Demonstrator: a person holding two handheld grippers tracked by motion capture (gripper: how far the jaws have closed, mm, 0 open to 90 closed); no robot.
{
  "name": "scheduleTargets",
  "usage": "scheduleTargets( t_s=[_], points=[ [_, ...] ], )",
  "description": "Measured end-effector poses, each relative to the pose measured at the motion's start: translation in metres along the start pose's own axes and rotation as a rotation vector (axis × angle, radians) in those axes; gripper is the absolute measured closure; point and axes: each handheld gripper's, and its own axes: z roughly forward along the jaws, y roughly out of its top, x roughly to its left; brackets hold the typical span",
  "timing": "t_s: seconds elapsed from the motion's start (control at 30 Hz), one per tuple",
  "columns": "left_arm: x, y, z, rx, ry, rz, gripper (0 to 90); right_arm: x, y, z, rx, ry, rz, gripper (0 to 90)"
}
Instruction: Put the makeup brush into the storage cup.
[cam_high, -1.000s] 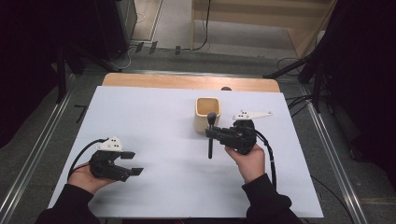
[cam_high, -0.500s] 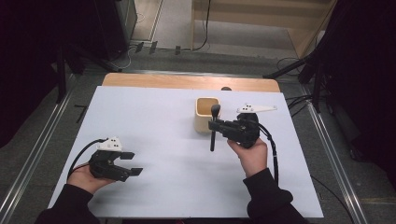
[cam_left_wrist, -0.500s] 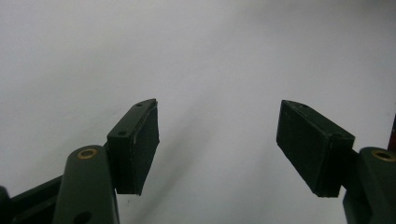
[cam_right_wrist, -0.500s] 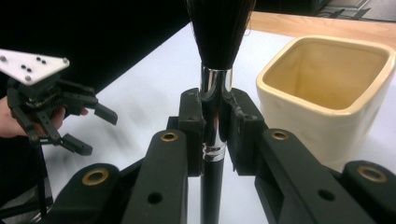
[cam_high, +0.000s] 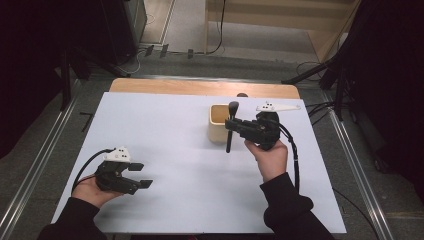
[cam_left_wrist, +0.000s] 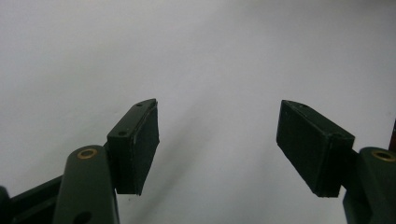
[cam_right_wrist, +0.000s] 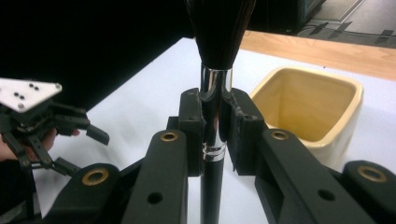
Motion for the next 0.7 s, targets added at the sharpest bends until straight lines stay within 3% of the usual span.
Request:
scheduleTargets(
  t_s=[0.7],
  points=[
    [0.002,-0.001,0.001,0.011,0.004,-0.004,30.7,0.000,0.036,-0.001,-0.026,-0.051,-0.028,78.3]
  ],
)
